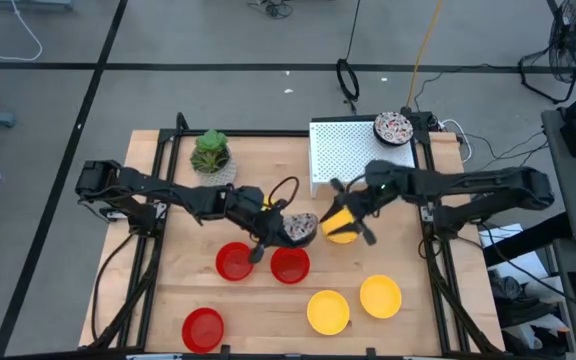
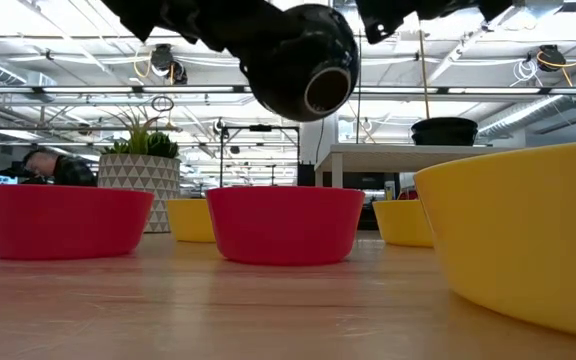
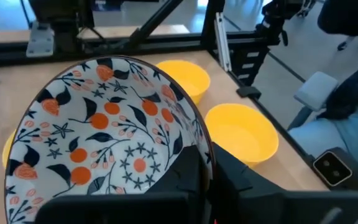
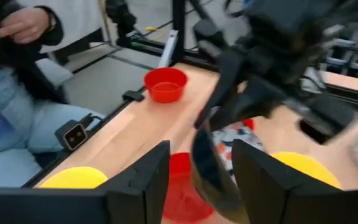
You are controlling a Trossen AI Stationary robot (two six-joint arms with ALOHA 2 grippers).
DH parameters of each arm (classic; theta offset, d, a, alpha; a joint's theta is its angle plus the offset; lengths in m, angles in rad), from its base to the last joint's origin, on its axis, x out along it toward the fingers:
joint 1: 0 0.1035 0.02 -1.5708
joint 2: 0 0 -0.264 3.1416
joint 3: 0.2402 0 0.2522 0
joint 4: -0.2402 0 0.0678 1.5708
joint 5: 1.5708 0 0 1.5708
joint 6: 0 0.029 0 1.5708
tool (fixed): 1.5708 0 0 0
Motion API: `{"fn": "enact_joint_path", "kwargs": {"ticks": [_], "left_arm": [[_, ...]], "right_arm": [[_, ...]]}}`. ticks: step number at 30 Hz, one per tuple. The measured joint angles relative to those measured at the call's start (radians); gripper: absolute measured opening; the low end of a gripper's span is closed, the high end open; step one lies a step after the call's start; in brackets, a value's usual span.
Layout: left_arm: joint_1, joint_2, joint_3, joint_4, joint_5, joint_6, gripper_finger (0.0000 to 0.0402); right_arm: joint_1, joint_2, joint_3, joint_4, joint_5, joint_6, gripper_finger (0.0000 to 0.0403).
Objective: Pick & Place Mini bowls
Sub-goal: Stack the white and black bowl on top of the white and black bowl on the shelf
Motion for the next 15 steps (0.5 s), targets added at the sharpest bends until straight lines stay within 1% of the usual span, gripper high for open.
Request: {"fn": "enact_joint_path", "kwargs": {"ticks": [4,8,12,15], "left_arm": [[-0.023,0.0,0.0,0.016,0.0,0.001,0.0031],[-0.045,0.0,0.0,0.021,0.001,0.005,0.0017],[-0.052,0.0,0.0,0.022,-0.013,0.001,0.0013],[-0.052,0.0,0.0,0.04,-0.015,0.008,0.0026]], "right_arm": [[0.035,0.072,-0.001,0.079,0.002,0.001,0.0176],[0.043,0.127,-0.001,0.145,0.004,0.004,0.0178],[0.043,0.169,0.0,0.169,-0.004,0.02,0.0174],[0.043,0.201,-0.001,0.164,-0.035,0.057,0.0172]]}}
